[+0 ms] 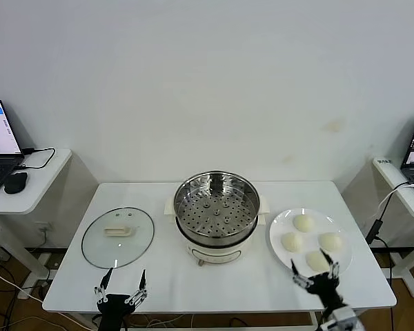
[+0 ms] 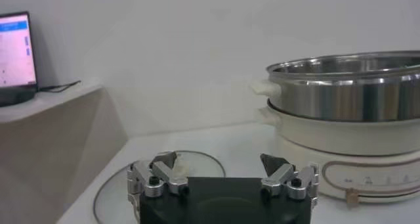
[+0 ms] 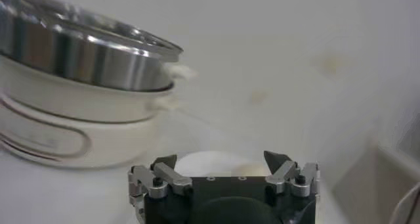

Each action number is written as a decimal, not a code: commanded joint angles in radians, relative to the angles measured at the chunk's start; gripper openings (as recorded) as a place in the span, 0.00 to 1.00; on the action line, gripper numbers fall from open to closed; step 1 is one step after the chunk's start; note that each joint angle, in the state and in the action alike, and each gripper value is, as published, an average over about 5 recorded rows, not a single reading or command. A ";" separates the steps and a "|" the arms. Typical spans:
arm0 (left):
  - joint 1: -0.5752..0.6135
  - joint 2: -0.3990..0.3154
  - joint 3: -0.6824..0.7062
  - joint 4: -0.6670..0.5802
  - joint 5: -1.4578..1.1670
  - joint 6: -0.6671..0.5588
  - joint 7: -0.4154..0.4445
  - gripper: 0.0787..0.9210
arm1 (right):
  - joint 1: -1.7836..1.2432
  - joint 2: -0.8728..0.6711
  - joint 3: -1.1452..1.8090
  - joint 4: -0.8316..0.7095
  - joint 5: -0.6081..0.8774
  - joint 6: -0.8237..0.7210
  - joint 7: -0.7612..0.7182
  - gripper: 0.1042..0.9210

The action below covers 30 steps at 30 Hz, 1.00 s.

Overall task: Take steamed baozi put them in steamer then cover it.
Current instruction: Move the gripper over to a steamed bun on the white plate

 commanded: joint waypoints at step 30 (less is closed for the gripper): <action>0.000 0.010 -0.038 0.022 0.108 -0.045 -0.014 0.88 | 1.398 -0.465 -1.167 -0.772 -0.044 0.005 -0.924 0.88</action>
